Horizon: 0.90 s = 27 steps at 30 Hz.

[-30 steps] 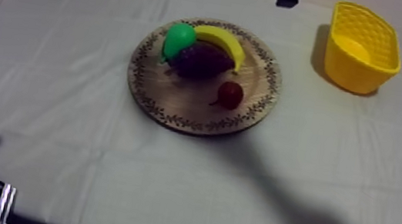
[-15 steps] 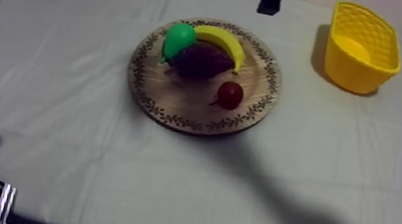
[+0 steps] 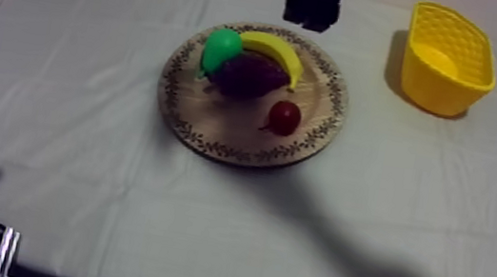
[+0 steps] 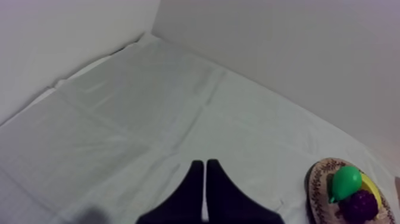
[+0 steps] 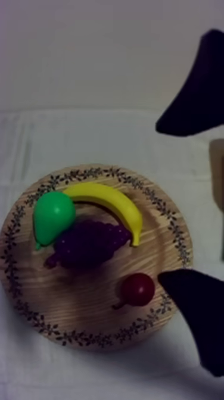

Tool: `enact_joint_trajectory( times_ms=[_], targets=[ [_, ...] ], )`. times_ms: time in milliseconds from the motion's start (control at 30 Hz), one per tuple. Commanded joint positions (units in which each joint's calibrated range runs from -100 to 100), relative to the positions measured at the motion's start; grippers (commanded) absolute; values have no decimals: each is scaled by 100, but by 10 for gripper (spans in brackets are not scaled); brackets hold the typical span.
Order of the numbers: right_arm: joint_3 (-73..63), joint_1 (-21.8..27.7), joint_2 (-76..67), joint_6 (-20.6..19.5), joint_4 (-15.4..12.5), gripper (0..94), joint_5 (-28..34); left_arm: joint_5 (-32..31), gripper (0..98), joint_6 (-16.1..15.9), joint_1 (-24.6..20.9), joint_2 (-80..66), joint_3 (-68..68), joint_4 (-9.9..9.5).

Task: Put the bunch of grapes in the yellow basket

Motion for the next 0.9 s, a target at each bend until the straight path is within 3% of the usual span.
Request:
enact_joint_trajectory(
  times_ms=[0, 267, 867],
  targets=[
    [48, 0, -6, -28, -4, 811, -64, 4, 1, 0, 1, -3, 1, 1],
    [309, -81, 88, -125, 49, 853, -236, 4, 1, 0, 1, -3, 1, 1],
    [457, -77, 1467, -238, 49, 841, -1011, 4, 1, 0, 1, -3, 1, 1]
  ],
)
